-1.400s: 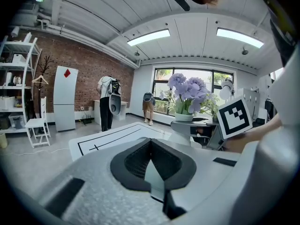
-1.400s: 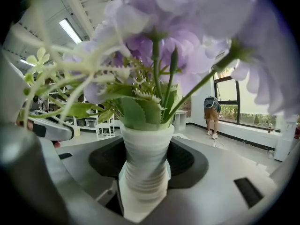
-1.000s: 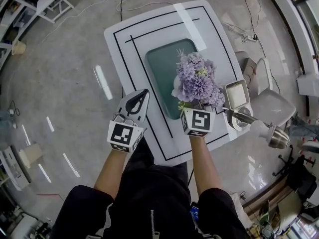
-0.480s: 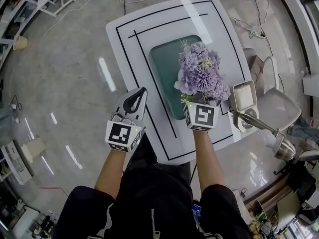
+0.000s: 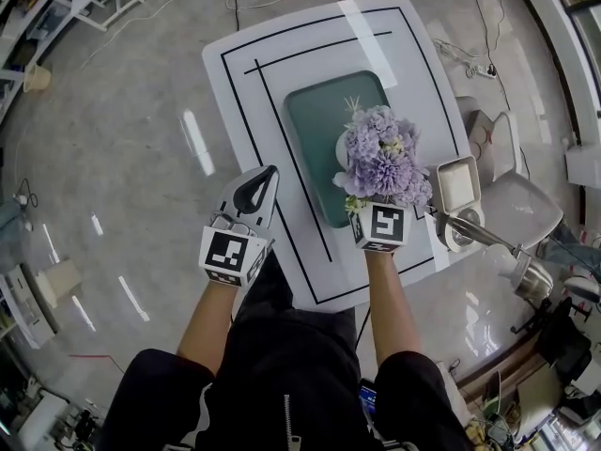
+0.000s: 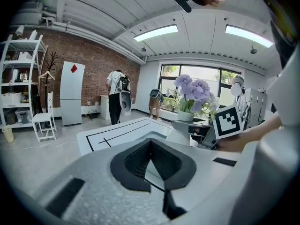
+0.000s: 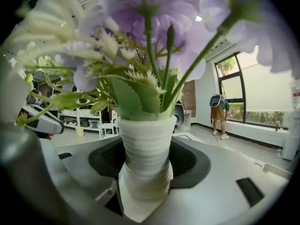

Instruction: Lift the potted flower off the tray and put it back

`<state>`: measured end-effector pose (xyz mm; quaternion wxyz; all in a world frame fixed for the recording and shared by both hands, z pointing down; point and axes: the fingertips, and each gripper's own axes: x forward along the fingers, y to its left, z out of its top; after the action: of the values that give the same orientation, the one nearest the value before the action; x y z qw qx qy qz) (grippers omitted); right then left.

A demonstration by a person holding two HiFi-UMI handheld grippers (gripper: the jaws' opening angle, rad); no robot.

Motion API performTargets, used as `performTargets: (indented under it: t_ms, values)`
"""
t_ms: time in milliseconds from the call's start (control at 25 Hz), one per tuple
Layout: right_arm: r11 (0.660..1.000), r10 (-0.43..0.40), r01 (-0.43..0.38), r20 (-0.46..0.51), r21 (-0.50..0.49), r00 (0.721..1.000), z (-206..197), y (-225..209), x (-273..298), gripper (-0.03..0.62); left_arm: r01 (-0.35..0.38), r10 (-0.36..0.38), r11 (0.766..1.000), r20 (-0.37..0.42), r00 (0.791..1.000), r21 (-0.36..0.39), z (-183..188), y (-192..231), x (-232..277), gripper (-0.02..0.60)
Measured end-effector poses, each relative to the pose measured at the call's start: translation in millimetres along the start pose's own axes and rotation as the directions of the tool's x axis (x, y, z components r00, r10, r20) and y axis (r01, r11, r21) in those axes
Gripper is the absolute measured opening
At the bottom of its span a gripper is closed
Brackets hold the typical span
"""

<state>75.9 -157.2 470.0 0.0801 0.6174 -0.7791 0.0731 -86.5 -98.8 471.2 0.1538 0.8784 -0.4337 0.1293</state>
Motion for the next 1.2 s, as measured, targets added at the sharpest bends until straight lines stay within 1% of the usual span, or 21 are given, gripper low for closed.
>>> performTargets:
  t_ms: [120,240,520,800,1000,1080,1120,1200]
  values:
    - [1.000,0.008,-0.008,0.010,0.001,1.000,-1.2,1.6,-5.1,0.266,-0.003,0.003,1.000,0.001,1.000,0.002,0.9,-0.9,-5.4,0.005]
    - [1.000,-0.002,0.002,0.007,0.005,1.000,-2.5,2.1,-10.5,0.279,-0.005,0.005,1.000,0.005,1.000,0.008,2.0,-1.0,-10.3,0.005]
    - [0.999,-0.043,0.042,0.012,0.011,0.999,-2.6,2.0,-40.7,0.279,0.024,-0.025,0.999,0.022,0.999,0.021,3.6,-16.8,-21.6,0.005]
    - [0.996,-0.087,0.088,-0.020,0.006,0.996,1.8,9.8,-99.3,0.279,0.089,-0.092,0.995,0.062,0.994,0.051,15.8,-55.0,-43.2,0.005]
    - [0.997,-0.063,0.065,-0.047,0.044,0.997,4.6,22.0,-154.4,0.276,0.117,-0.122,0.991,0.082,0.989,0.069,22.5,-94.4,-65.4,0.005]
    - [0.997,-0.050,0.052,-0.049,0.051,0.998,8.1,25.8,-176.3,0.259,0.126,-0.133,0.989,0.087,0.987,0.080,24.7,-111.5,-75.1,0.005]
    - [0.997,-0.044,0.047,-0.052,0.056,0.998,9.8,27.5,-187.1,0.232,0.129,-0.137,0.988,0.090,0.986,0.087,26.0,-119.0,-80.0,0.005]
    - [0.997,-0.037,0.041,-0.061,0.064,0.997,13.1,30.4,-209.6,0.146,0.132,-0.142,0.986,0.099,0.985,0.100,28.3,-133.0,-90.0,0.005]
